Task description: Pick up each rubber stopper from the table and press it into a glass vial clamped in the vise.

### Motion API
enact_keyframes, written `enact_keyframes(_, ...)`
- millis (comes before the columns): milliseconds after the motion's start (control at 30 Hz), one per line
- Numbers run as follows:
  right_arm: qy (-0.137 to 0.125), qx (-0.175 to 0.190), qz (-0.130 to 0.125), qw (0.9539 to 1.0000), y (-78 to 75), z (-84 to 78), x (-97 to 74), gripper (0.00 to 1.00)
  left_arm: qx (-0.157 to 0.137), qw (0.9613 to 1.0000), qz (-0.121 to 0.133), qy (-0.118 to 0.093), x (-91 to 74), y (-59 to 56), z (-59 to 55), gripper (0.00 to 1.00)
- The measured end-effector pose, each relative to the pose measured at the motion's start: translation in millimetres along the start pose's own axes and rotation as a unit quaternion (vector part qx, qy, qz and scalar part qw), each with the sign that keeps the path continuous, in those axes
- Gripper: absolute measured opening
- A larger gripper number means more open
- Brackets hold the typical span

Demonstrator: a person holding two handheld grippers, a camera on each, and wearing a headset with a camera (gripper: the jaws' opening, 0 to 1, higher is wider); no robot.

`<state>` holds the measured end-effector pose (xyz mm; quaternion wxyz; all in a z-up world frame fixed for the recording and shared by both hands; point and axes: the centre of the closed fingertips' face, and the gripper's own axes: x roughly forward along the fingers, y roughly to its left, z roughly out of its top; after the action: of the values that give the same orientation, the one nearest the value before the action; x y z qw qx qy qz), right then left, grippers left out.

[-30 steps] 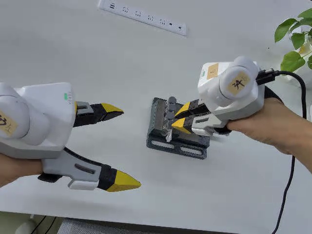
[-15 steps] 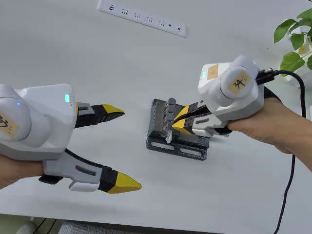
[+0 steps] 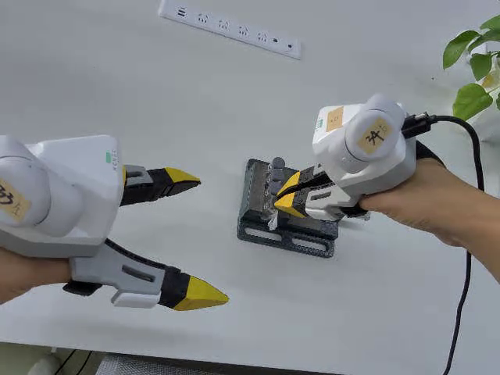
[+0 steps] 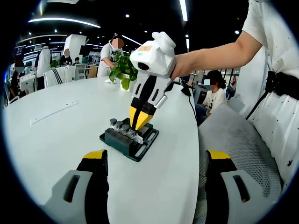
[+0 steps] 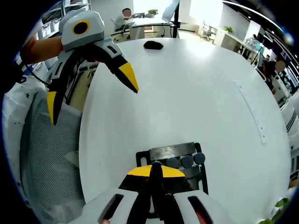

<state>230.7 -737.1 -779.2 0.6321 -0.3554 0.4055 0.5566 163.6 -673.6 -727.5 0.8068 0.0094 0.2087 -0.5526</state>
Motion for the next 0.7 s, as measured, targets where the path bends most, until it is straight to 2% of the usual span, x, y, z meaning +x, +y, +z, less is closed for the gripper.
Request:
enact_keyframes(233, 0.004, -0.001, 0.004, 1.0000, 1.5, 0.4, 0.3, 0.00, -0.001, 1.0000, 0.001, -0.003, -0.2, 1.0, 1.5, 0.84)
enact_keyframes(700, 0.032, -0.011, 0.018, 0.9993, -1.1, 1.2, 1.1, 0.01, -0.002, 1.0000, 0.000, -0.007, 1.3, 0.9, 2.9, 0.84)
